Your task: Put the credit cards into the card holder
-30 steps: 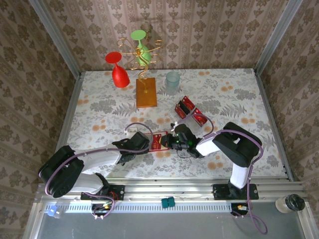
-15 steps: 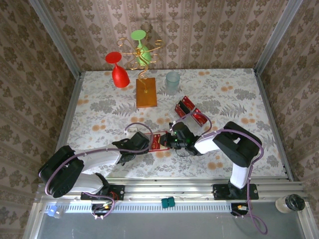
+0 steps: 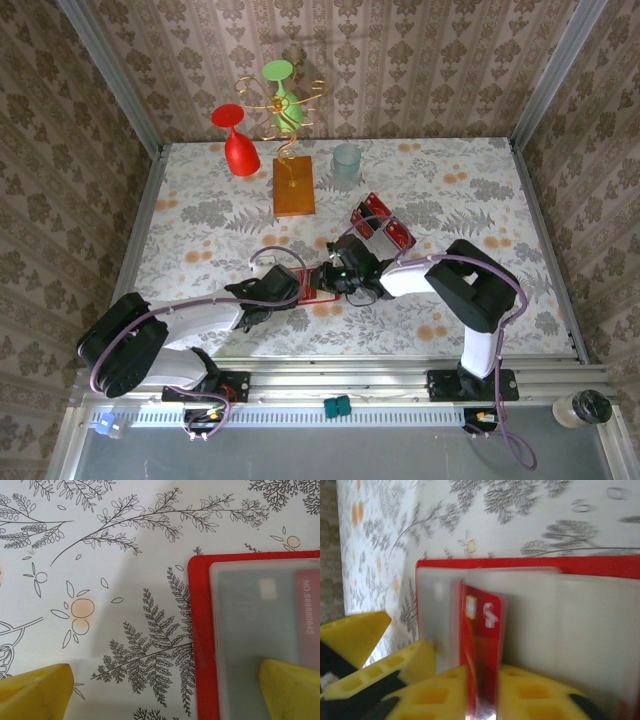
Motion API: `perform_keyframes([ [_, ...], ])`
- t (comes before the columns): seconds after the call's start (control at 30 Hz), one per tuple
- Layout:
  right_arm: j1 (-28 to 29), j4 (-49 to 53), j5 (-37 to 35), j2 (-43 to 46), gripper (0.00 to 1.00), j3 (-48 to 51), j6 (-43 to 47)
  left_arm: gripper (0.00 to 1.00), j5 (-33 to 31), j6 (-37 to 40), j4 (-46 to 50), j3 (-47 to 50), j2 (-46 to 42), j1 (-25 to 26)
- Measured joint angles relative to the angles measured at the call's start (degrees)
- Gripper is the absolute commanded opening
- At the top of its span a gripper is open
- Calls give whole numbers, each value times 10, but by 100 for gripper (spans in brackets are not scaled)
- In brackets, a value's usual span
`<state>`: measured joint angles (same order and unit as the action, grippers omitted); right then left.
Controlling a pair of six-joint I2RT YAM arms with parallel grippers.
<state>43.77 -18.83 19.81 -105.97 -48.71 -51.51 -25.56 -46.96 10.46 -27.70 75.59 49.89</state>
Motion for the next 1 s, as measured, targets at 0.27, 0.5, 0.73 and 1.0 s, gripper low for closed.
perform_keyframes([
  [0.27, -5, 170, -12, 31, 42, -46, 84, 96, 2, 3, 9, 2, -25, -18],
  [0.5, -9, 282, -42, 33, 21, -109, 144, 96, 3, 6, 11, 29, -65, -45],
  [0.73, -7, 305, -46, 6, 17, -151, 163, 96, 7, 6, 14, 50, -76, -54],
  [1.0, 0, 320, -46, -35, 15, -172, 169, 96, 14, 6, 13, 54, -75, -54],
])
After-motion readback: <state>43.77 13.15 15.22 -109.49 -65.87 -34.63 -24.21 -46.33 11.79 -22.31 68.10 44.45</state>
